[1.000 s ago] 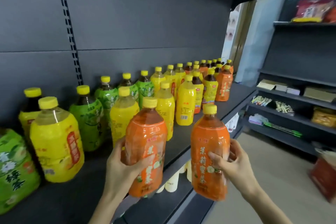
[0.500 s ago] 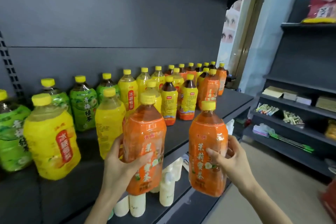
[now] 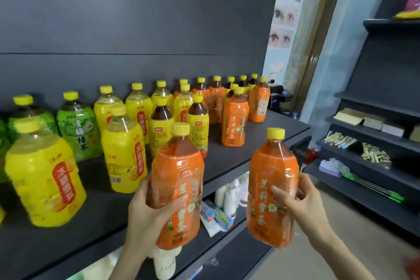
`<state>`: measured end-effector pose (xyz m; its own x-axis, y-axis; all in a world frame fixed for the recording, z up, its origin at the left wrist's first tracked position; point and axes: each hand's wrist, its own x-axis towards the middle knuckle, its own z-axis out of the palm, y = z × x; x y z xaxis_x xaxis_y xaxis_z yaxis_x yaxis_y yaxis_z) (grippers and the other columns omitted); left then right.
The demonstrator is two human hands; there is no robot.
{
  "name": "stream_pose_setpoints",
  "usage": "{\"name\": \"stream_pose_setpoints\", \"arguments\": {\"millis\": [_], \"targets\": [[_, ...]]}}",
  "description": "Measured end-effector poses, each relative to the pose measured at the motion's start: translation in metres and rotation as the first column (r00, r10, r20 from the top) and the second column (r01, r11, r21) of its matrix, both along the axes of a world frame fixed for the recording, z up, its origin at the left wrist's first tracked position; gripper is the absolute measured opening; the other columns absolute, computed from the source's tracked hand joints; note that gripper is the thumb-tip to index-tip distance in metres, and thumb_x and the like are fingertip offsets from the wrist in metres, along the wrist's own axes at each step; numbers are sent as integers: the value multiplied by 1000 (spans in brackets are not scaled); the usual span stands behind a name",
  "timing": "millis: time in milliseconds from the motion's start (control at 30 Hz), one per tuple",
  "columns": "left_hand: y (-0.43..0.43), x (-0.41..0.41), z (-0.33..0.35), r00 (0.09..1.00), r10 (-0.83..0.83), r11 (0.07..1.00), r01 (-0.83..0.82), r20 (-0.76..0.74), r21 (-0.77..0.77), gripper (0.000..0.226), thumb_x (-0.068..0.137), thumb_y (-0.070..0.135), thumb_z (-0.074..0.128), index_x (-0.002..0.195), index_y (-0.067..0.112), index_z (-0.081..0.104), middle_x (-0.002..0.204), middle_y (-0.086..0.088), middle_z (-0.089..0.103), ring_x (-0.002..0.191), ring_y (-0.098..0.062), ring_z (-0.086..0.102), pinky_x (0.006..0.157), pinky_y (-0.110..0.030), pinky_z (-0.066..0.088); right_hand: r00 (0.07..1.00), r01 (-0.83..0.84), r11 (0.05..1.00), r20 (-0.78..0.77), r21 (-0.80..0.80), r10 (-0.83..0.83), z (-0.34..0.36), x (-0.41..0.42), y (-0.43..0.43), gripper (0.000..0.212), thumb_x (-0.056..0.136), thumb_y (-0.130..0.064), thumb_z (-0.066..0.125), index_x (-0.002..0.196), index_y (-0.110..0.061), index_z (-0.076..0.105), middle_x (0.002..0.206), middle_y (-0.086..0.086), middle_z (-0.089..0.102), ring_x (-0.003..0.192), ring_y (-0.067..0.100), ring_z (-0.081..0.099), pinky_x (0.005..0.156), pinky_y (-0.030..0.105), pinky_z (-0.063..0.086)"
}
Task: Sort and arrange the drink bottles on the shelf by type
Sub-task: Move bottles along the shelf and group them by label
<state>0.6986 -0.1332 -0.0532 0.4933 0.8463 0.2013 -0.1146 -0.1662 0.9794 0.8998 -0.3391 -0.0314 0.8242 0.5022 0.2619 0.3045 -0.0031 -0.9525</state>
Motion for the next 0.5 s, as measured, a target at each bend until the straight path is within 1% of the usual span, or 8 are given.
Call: {"name": "stream_pose_setpoints", "arguments": {"millis": [33,133,167,200,300,333,400,500], "targets": [[2,13,0,1000,-5,1000,5,-3,11,90,32,58,78,115,40,52,109,12,63,99,-13,62,76,-31,52,1000,3,1000,-7,-5,-3,-1,11,2,72,41,-57,75,104,-29,54,96,-5,69,84,7,68,59,20,53],[11,54,1,999,-32,999,32,-2,35,100,33,59,79,125,33,50,114,7,62,103,-17,62,83,-41,54,1000,11,1000,-11,-13,-11,-3,46,9,74,41,-57,76,105,-26,54,95,-5,69,84,9,69,58,19,54],[14,69,1,999,-43,998,42,7,38,101,33,59,79,126,32,50,115,6,62,103,-17,62,84,-42,54,1000,6,1000,-2,-16,-6,-3,58,13,74,41,-57,76,105,-26,54,95,-5,69,85,9,69,57,18,53],[17,83,1,999,-53,998,52,14,40,99,35,59,79,126,33,50,115,7,62,103,-16,62,83,-40,55,1000,1,1000,7,-26,0,-2,69,18,75,42,-57,76,106,-26,54,96,-6,69,85,8,68,57,18,54],[26,124,5,995,-89,993,86,40,77,87,37,58,78,118,39,50,110,15,63,98,-4,62,72,-19,51,999,3,1000,32,-29,-2,1,103,30,74,43,-57,77,107,-28,53,99,-5,68,87,5,68,59,17,54],[29,136,5,994,-101,992,97,48,80,84,38,57,78,116,39,51,108,16,64,96,0,63,69,-16,50,999,8,1000,37,-25,-7,1,115,33,73,44,-58,77,107,-29,52,100,-5,67,87,5,67,59,17,53],[36,158,6,993,-109,991,106,40,85,85,38,56,79,117,37,52,108,14,65,95,1,63,69,-17,51,999,17,1000,41,-20,-16,1,136,41,72,44,-60,76,106,-32,52,102,-6,66,88,4,67,59,17,53],[44,187,7,991,-130,987,128,14,101,92,37,56,80,122,34,52,111,11,65,98,-5,64,75,-23,51,999,25,1000,28,15,-26,3,168,49,74,44,-58,75,108,-30,51,102,-6,66,87,3,67,58,15,53]]}}
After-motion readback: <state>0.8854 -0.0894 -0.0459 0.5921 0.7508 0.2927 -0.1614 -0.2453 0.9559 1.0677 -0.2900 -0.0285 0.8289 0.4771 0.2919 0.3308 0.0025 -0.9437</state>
